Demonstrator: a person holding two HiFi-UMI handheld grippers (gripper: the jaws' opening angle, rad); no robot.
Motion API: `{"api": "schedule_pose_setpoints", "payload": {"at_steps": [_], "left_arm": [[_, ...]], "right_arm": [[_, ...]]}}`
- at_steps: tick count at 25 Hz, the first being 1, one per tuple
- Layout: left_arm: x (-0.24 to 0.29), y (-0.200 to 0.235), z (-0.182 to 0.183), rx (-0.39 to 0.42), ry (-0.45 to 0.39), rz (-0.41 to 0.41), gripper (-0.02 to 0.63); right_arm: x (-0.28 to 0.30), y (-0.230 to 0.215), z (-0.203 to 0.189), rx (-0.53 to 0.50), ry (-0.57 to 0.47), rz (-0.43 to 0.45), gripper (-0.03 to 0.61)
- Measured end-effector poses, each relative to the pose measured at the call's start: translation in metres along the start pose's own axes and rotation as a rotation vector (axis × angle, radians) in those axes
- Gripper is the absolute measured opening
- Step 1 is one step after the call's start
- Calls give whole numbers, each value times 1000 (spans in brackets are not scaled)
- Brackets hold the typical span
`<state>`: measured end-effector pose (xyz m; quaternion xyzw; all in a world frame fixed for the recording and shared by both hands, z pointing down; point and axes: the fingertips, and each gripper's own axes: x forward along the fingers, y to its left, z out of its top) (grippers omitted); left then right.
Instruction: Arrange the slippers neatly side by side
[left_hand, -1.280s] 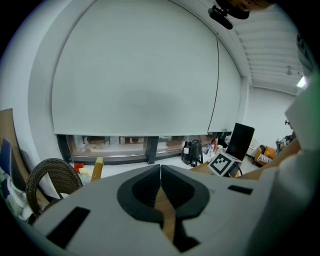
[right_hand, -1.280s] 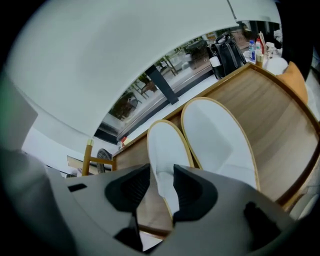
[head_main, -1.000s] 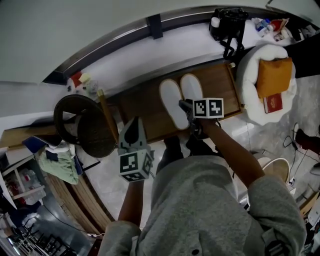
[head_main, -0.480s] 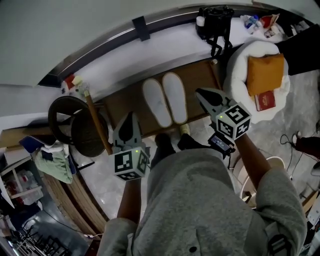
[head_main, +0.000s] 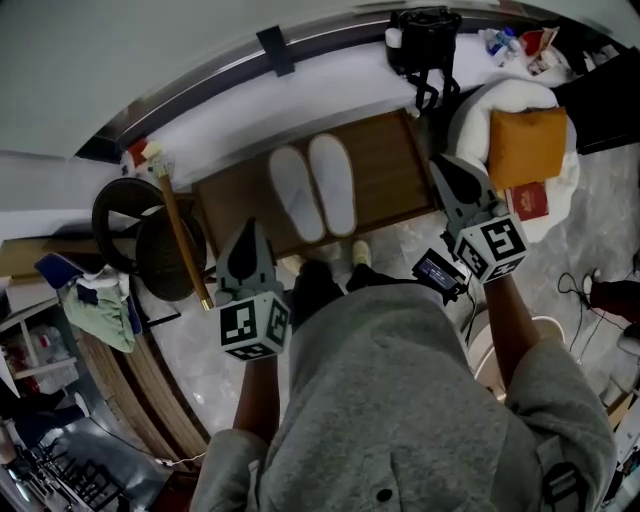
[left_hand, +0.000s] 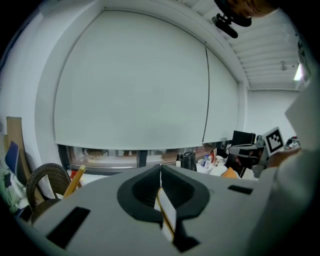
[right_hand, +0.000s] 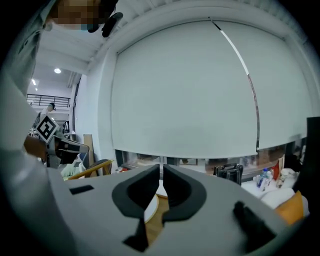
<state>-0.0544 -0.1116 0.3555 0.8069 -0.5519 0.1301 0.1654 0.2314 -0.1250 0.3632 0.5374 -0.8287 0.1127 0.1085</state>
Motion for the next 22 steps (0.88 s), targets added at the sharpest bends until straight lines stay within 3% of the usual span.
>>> {"api": "schedule_pose_setpoints", "payload": {"at_steps": [22], "left_arm": [[1, -10, -2, -22, -21, 31, 15]], "right_arm": [[12, 7, -3, 39, -8, 17, 40]]}}
